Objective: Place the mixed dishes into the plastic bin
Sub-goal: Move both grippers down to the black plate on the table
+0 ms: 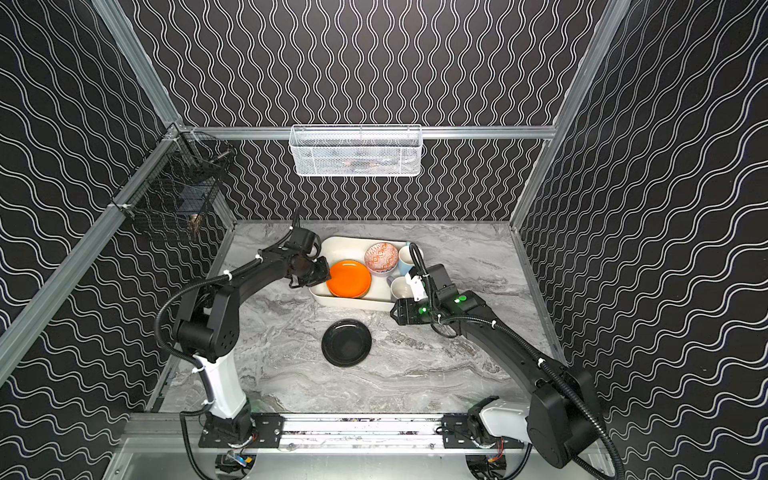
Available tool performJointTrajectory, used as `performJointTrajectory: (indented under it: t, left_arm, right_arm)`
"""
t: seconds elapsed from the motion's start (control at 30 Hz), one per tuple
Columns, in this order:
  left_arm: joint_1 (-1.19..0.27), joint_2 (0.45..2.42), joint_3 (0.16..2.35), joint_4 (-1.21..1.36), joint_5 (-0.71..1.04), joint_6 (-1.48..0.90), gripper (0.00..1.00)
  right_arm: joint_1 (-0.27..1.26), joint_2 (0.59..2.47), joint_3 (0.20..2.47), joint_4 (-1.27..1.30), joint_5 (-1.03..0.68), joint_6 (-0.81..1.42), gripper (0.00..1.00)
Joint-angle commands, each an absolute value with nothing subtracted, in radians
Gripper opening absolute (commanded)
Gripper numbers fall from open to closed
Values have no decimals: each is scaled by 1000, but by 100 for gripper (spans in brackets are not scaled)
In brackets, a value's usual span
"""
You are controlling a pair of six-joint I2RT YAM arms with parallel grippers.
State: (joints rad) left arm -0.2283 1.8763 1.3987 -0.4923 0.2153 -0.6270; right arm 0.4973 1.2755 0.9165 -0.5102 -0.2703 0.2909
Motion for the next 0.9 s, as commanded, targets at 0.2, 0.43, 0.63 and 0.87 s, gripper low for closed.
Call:
performJointTrajectory:
  t: [0.2,0.43,0.63,0.87]
  left_arm:
    - [-234,1607,1192,-472,289,-641,48]
    - [-238,1308,828,-423,284,-690,55]
    - [-241,1131,584,-341,331,-741,57]
    - [-257,1043,490,-323,327,-730,57]
  right_arm:
    - [498,1259,895,-499,-344,290,75]
    - [606,1259,843,-449,-316,366,73]
    - [760,1335,795,-350,-244,452,68]
    - [847,1466,795,-271,-207,511,46]
